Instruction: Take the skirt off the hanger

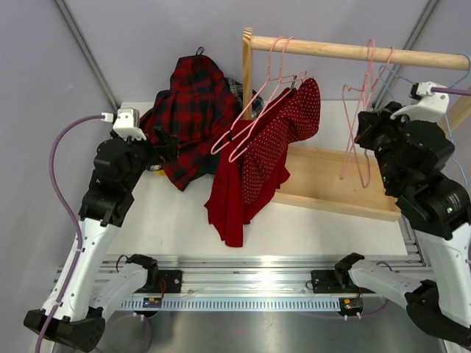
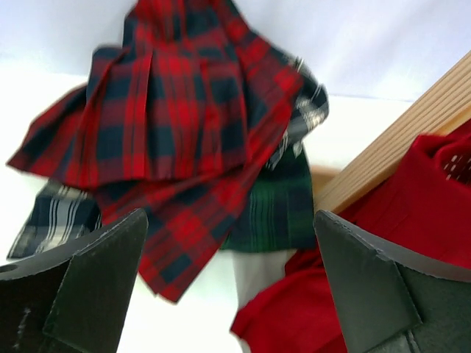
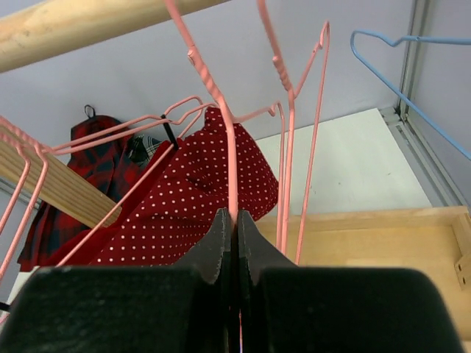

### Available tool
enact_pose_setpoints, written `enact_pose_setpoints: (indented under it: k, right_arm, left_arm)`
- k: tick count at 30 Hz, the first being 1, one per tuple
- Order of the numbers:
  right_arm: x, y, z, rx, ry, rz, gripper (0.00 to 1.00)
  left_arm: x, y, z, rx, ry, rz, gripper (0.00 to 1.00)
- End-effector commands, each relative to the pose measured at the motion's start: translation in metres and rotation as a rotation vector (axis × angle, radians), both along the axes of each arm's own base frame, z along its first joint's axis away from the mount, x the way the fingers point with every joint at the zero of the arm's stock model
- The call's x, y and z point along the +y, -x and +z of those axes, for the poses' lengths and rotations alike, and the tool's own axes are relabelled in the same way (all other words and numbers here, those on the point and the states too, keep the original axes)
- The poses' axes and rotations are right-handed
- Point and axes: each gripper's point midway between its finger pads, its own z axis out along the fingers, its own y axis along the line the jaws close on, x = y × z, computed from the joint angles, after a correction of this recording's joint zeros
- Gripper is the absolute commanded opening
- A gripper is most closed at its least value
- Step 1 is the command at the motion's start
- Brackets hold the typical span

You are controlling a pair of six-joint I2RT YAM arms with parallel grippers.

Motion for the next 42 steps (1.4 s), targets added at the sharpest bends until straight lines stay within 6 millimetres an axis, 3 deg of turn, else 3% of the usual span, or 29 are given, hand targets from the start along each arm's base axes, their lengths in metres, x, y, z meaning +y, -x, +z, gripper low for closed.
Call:
enact_pose_setpoints:
  k: [1, 2, 4, 6, 7, 11, 17, 18, 19, 21, 24, 27, 34, 39, 40, 42]
  right_arm:
    - [-0.023, 0.022, 0.004, -0.016, -0.051, -0.075, 0.00]
    - [-0.026, 0.024, 0.001, -0.006, -0.047, -0.083, 0.00]
    - [-0.030, 0.030, -0.002, 0.014, -0.028, -0.086, 0.38]
    - [-0.032, 0.032, -0.002, 0.024, -0.015, -0.090, 0.95]
    - [-0.035, 0.036, 0.003, 0.018, -0.019, -0.093, 0.99]
    - [-0.026, 0.042, 0.029, -0.048, -0.061, -0.015, 0.99]
    - [0.062, 0.044, 0.080, -0.161, -0.131, 0.440, 1.00]
    - [0.091, 0.036, 0.075, -0.125, -0.147, 0.551, 0.99]
    - [0.102, 0.032, 0.082, -0.138, -0.170, 0.593, 0.98]
    - [0.139, 0.019, 0.068, -0.069, -0.210, 0.719, 0.94]
    - [0.167, -0.005, 0.048, 0.009, -0.243, 0.773, 0.91]
    - [0.185, -0.022, 0.024, 0.062, -0.275, 0.794, 0.91]
    - [0.201, -0.040, 0.002, 0.099, -0.319, 0.803, 0.86]
    - [0.206, -0.045, -0.011, 0.126, -0.329, 0.792, 0.71]
    - [0.206, -0.045, -0.011, 0.121, -0.329, 0.791, 0.61]
    - [0.206, -0.046, -0.015, 0.129, -0.331, 0.783, 0.55]
  left_arm:
    - [-0.001, 0.012, 0.013, -0.040, 0.001, -0.027, 0.99]
    - [-0.005, 0.015, 0.011, -0.035, 0.005, -0.051, 0.99]
    - [-0.006, 0.018, 0.012, -0.036, 0.011, -0.060, 0.99]
    - [-0.006, 0.023, 0.012, -0.039, 0.019, -0.062, 0.99]
    - [-0.006, 0.025, 0.012, -0.041, 0.023, -0.066, 0.99]
    - [-0.006, 0.033, 0.008, -0.024, 0.020, -0.074, 0.99]
    - [0.002, 0.049, 0.002, -0.020, 0.000, -0.064, 0.99]
    - [0.003, 0.051, 0.000, -0.018, -0.004, -0.061, 0.99]
    - [0.004, 0.052, -0.002, -0.013, -0.009, -0.057, 0.99]
    - [0.007, 0.058, -0.006, -0.004, -0.019, -0.053, 0.99]
    - [0.011, 0.065, -0.014, 0.011, -0.028, -0.040, 0.99]
    - [0.013, 0.071, -0.022, 0.022, -0.034, -0.042, 0.99]
    - [0.015, 0.078, -0.040, 0.049, -0.048, -0.042, 0.99]
    - [0.015, 0.078, -0.043, 0.050, -0.054, -0.045, 0.99]
    - [0.015, 0.077, -0.045, 0.053, -0.055, -0.043, 0.99]
    - [0.015, 0.078, -0.046, 0.055, -0.056, -0.044, 0.99]
